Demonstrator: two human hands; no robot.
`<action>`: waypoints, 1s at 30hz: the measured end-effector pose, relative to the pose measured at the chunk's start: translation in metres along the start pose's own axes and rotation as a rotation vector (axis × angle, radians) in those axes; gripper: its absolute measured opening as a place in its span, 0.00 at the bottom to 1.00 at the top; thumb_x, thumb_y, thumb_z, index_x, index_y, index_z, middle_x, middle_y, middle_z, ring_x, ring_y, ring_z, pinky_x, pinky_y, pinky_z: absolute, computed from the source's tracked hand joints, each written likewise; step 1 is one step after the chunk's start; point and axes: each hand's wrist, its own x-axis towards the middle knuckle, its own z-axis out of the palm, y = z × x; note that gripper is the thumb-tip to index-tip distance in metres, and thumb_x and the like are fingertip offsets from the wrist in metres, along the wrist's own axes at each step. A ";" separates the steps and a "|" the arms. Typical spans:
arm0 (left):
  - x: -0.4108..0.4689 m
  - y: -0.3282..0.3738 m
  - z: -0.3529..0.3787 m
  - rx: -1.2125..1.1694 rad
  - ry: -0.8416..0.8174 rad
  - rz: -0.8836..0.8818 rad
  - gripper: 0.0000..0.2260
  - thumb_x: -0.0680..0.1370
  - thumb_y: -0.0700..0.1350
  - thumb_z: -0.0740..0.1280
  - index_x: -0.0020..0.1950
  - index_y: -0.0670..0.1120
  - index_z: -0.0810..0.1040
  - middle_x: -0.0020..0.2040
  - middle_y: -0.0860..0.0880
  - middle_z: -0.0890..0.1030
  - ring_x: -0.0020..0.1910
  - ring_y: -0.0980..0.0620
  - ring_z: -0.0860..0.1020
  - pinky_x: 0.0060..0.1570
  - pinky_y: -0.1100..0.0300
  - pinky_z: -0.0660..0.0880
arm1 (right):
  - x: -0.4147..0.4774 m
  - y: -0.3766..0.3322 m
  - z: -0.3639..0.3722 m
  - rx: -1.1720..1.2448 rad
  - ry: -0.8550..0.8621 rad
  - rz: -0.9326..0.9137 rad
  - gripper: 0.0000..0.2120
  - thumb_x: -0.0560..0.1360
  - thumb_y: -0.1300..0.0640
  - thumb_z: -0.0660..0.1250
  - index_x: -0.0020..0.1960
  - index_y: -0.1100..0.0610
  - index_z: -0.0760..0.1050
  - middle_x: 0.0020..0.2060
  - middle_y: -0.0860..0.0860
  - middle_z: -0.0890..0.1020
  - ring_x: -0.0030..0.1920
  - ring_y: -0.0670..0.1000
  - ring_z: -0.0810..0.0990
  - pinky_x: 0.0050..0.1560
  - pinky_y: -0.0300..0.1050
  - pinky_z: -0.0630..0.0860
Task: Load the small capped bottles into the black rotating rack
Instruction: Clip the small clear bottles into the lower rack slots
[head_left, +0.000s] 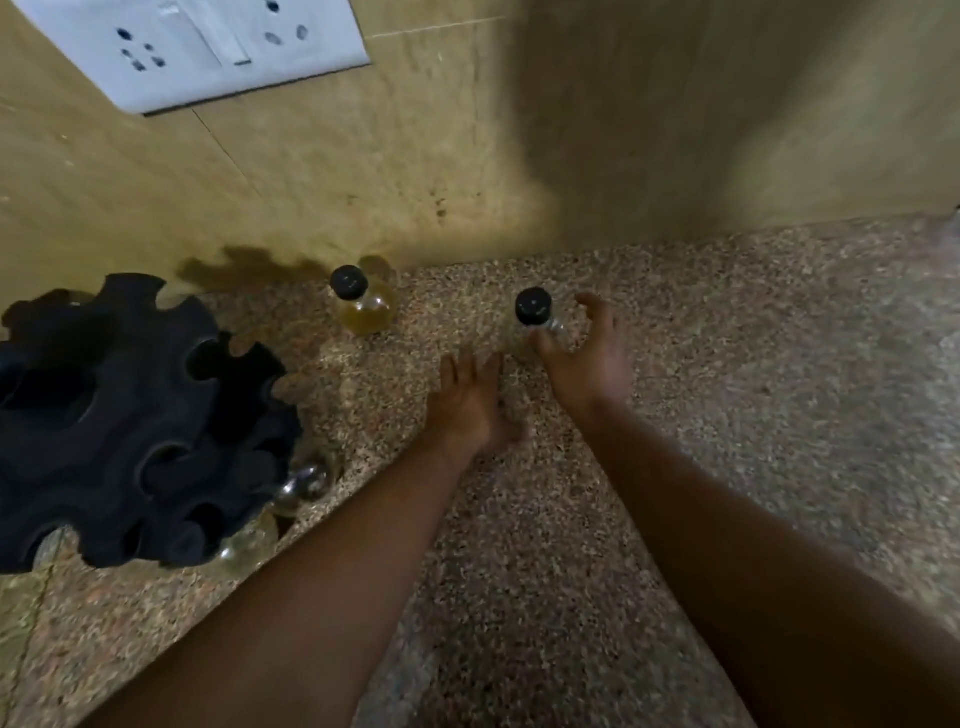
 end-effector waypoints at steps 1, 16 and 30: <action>0.003 0.000 -0.001 0.013 -0.023 -0.010 0.54 0.68 0.67 0.73 0.82 0.53 0.42 0.82 0.44 0.38 0.79 0.37 0.39 0.73 0.35 0.58 | 0.002 -0.001 0.000 0.001 -0.022 -0.019 0.32 0.74 0.44 0.74 0.74 0.48 0.68 0.70 0.53 0.73 0.69 0.55 0.72 0.59 0.46 0.70; -0.005 -0.012 0.006 -0.526 0.249 -0.084 0.31 0.75 0.52 0.72 0.75 0.51 0.66 0.66 0.51 0.75 0.63 0.44 0.78 0.55 0.52 0.79 | -0.014 -0.027 0.006 0.020 -0.068 -0.114 0.25 0.72 0.45 0.74 0.66 0.51 0.74 0.58 0.47 0.82 0.55 0.48 0.80 0.50 0.44 0.73; -0.096 -0.077 -0.008 -2.100 0.802 -0.705 0.16 0.78 0.59 0.66 0.51 0.47 0.82 0.45 0.48 0.86 0.40 0.48 0.83 0.43 0.54 0.79 | -0.106 -0.083 0.057 -0.034 -0.335 -0.315 0.26 0.69 0.44 0.74 0.65 0.44 0.73 0.51 0.42 0.82 0.52 0.48 0.81 0.53 0.46 0.77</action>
